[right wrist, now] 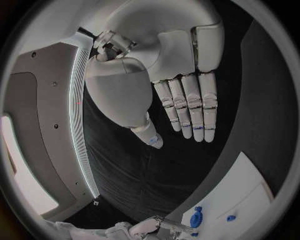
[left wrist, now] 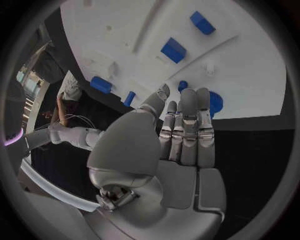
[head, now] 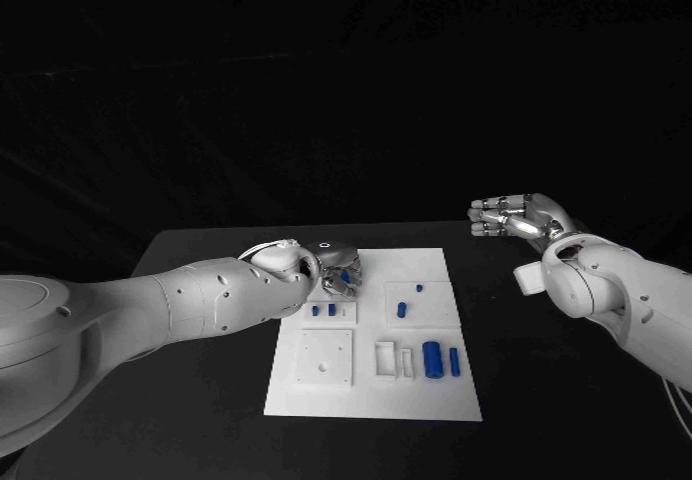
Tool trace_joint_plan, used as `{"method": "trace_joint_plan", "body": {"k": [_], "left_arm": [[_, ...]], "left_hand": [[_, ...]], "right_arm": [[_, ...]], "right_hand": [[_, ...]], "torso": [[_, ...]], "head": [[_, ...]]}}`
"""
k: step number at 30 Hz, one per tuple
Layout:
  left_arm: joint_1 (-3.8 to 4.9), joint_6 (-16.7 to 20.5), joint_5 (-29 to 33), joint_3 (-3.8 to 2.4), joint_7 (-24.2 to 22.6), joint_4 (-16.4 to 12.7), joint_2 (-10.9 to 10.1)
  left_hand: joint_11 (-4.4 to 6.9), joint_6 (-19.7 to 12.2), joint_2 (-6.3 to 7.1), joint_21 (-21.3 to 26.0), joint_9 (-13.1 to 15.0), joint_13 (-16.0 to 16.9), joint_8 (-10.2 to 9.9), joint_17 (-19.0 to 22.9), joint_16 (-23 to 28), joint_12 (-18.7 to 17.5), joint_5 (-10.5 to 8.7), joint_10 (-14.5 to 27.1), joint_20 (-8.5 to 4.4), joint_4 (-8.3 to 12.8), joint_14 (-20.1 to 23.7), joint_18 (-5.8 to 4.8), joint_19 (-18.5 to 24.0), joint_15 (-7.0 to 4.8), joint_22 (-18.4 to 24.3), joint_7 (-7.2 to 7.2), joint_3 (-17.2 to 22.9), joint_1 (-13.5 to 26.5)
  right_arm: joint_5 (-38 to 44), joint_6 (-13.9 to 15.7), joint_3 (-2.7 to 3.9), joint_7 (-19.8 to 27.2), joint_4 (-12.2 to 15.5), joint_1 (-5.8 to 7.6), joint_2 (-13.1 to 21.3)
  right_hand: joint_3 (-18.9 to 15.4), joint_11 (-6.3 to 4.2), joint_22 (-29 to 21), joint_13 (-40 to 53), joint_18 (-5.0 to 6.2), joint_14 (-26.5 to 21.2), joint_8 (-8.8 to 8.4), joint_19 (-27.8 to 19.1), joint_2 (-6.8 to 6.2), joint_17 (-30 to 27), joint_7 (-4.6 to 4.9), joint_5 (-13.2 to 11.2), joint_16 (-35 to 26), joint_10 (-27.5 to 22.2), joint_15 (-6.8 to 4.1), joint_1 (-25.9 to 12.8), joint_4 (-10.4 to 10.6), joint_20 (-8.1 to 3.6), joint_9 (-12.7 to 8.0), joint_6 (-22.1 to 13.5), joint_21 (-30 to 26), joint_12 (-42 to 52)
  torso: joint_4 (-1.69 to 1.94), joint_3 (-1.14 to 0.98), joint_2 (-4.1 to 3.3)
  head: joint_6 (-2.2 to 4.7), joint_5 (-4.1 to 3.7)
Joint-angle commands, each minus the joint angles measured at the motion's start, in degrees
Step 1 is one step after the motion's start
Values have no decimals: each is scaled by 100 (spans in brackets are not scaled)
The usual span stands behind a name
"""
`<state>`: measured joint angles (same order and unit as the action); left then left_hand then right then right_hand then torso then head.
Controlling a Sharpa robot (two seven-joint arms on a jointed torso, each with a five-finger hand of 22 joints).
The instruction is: Assemble the parts on the task board
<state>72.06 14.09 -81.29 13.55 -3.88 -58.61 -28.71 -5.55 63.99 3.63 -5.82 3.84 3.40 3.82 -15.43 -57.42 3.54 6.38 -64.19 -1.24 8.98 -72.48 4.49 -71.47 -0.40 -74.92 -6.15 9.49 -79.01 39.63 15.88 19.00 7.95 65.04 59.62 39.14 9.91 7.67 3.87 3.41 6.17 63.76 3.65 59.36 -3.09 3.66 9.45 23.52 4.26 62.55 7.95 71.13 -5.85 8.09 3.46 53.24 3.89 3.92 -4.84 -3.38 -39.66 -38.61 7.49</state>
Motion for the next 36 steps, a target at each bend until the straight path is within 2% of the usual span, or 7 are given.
{"method": "trace_joint_plan", "body": {"k": [1,18,19,29,36], "left_arm": [[-29,-46,-93,-1,-103,81,47],[-151,4,-27,-3,-101,429,213],[-157,2,-25,-3,-98,439,219],[-202,-10,0,-3,-93,537,271],[-244,-28,42,-4,-117,588,319]], "left_hand": [[2,-33,-3,-5,-6,-7,-28,9,-31,-24,33,54,-10,-26,-21,84,-42,12,-120,-3,15,-80],[10,-41,-83,-276,-10,-9,-29,36,-86,-25,49,7,-23,-29,-69,120,24,-1,-132,-35,342,-42],[14,-34,-119,-309,-10,-11,-27,27,-111,-27,63,-18,-31,-28,-97,126,12,-8,-141,-40,388,-52],[28,-27,-87,-693,-10,-10,-26,2,-185,-26,77,-76,-36,-28,-117,154,142,-14,-132,-47,694,14],[79,25,-117,-807,-9,-10,-26,-21,-240,-26,72,-261,-59,-55,-169,147,139,-42,-133,-30,759,23]], "right_arm": [[49,-62,3,56,20,-2,-1],[49,-79,3,59,34,-2,-3],[49,-80,3,59,35,-2,-3],[49,-83,3,58,43,-2,-7],[49,-86,3,61,40,-2,-19]], "right_hand": [[17,27,-8,-7,52,-38,-30,-41,6,-8,-8,35,-19,0,-1,2,-14,-3,-9,-31,21,-18],[17,27,-8,-7,52,-38,-30,-41,6,-8,-8,35,-19,0,-1,2,-14,-3,-9,-31,21,-18],[17,27,-8,-7,52,-38,-30,-41,6,-8,-8,35,-19,0,-1,2,-14,-3,-9,-31,21,-18],[17,27,-8,-7,52,-38,-30,-41,6,-8,-8,35,-19,0,-1,2,-14,-3,-9,-31,21,-18],[17,27,-8,-7,52,-38,-30,-41,6,-8,-8,35,-19,0,-1,2,-14,-3,-9,-31,21,-18]], "torso": [[0,-2,-3],[3,-6,7],[4,-6,7],[7,-5,6],[4,-6,-1]], "head": [[-6,-5],[-18,-7],[-18,-12],[-18,-13],[-29,-8]]}}
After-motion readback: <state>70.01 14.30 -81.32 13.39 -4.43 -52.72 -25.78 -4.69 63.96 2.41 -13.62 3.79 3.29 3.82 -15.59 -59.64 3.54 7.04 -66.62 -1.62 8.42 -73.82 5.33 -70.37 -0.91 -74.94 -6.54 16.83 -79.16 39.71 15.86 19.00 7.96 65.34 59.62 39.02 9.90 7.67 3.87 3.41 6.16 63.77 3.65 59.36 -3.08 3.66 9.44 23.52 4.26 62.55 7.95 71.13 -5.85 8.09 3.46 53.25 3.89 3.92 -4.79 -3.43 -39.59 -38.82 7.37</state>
